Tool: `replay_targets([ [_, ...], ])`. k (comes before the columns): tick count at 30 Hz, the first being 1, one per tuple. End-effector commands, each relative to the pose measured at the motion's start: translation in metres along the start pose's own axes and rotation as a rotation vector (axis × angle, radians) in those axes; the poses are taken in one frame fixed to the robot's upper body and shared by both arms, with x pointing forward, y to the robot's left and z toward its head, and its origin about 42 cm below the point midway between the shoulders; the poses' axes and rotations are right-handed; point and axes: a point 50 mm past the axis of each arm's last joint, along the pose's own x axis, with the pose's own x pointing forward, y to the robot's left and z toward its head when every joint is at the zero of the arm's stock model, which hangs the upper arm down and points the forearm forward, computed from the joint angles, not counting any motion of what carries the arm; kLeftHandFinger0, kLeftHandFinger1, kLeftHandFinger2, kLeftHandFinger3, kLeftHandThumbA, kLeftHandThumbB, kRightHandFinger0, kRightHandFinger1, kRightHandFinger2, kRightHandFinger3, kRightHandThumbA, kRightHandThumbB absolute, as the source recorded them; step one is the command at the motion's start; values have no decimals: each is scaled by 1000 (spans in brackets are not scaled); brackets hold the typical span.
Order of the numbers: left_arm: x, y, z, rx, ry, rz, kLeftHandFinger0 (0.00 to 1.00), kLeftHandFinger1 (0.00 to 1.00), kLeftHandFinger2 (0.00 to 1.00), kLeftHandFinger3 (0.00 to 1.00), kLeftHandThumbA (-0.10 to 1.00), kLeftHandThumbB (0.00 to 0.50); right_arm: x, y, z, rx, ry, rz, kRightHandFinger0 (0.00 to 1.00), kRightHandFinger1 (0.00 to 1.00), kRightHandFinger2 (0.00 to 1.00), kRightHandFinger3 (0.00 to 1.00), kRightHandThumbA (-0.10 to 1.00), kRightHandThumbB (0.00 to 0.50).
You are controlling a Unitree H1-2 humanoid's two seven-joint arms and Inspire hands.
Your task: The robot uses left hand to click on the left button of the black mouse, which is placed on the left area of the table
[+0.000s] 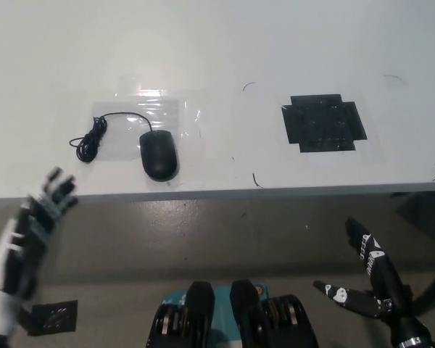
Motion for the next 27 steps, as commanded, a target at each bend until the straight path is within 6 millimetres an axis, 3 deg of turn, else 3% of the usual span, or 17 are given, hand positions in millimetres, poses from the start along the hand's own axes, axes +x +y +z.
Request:
replay_targets([
  [1, 46, 59, 151, 91, -328, -292, 990, 967, 960, 1000, 1000, 373, 22, -13, 23, 0, -116, -40, 1000, 1000, 1000, 1000, 1000, 161],
  [3, 66, 73, 186, 150, -368, -355, 1000, 988, 990, 1000, 1000, 343, 24, -17, 25, -3, -120, -43, 1000, 1000, 1000, 1000, 1000, 157],
  [4, 87, 86, 217, 222, -370, -405, 1000, 988, 1000, 1000, 1000, 329, 26, -18, 26, -4, -122, -49, 1000, 1000, 1000, 1000, 1000, 153],
  [6, 105, 92, 240, 273, -363, -439, 1000, 978, 1000, 1000, 1000, 325, 28, -21, 28, -10, -128, -56, 1000, 1000, 1000, 1000, 1000, 153],
  [7, 126, 96, 260, 301, -339, -465, 1000, 944, 983, 1000, 1000, 318, 28, -22, 29, -7, -132, -58, 1000, 1000, 1000, 1000, 1000, 148],
  [9, 155, 102, 280, 375, -299, -516, 985, 948, 980, 1000, 1000, 314, 29, -23, 30, -2, -131, -62, 1000, 1000, 1000, 1000, 1000, 159],
  [10, 172, 103, 290, 418, -262, -526, 972, 885, 918, 1000, 1000, 348, 30, -23, 31, -1, -134, -64, 1000, 1000, 1000, 1000, 1000, 153],
  [12, 198, 101, 306, 500, -199, -555, 956, 824, 828, 1000, 1000, 317, 31, -23, 32, 0, -138, -65, 1000, 1000, 1000, 1000, 1000, 157],
  [14, 233, 99, 315, 484, -105, -633, 940, 811, 819, 1000, 1000, 306, 32, -24, 33, -5, -141, -69, 1000, 1000, 1000, 1000, 1000, 159],
  [15, 249, 97, 316, 496, -69, -666, 868, 772, 801, 1000, 1000, 331, 33, -25, 34, -7, -143, -69, 1000, 1000, 1000, 1000, 1000, 158],
  [19, 282, 90, 313, 524, 73, -694, 755, 683, 785, 1000, 1000, 368, 36, -27, 36, -16, -143, -66, 1000, 1000, 1000, 1000, 1000, 156],
  [20, 298, 86, 305, 520, 139, -710, 747, 669, 779, 1000, 1000, 347, 37, -27, 37, -15, -145, -67, 1000, 1000, 1000, 1000, 1000, 159],
  [22, 311, 83, 297, 513, 195, -722, 714, 631, 731, 1000, 1000, 384, 37, -28, 38, -11, -149, -68, 1000, 1000, 1000, 1000, 1000, 155],
  [24, 333, 75, 277, 504, 303, -755, 582, 503, 546, 1000, 1000, 411, 37, -29, 39, -17, -154, -72, 1000, 1000, 1000, 1000, 1000, 153],
  [25, 340, 69, 268, 511, 369, -749, 600, 255, 298, 1000, 1000, 456, 36, -29, 39, -15, -153, -72, 1000, 1000, 1000, 1000, 1000, 155],
  [26, 343, 65, 263, 523, 391, -736, 550, 98, 126, 1000, 1000, 450, 36, -29, 39, -15, -153, -71, 1000, 1000, 1000, 1000, 1000, 156],
  [27, 345, 62, 259, 537, 408, -723, 503, 21, 57, 1000, 1000, 450, 36, -30, 40, -15, -154, -70, 1000, 1000, 1000, 1000, 1000, 156],
])
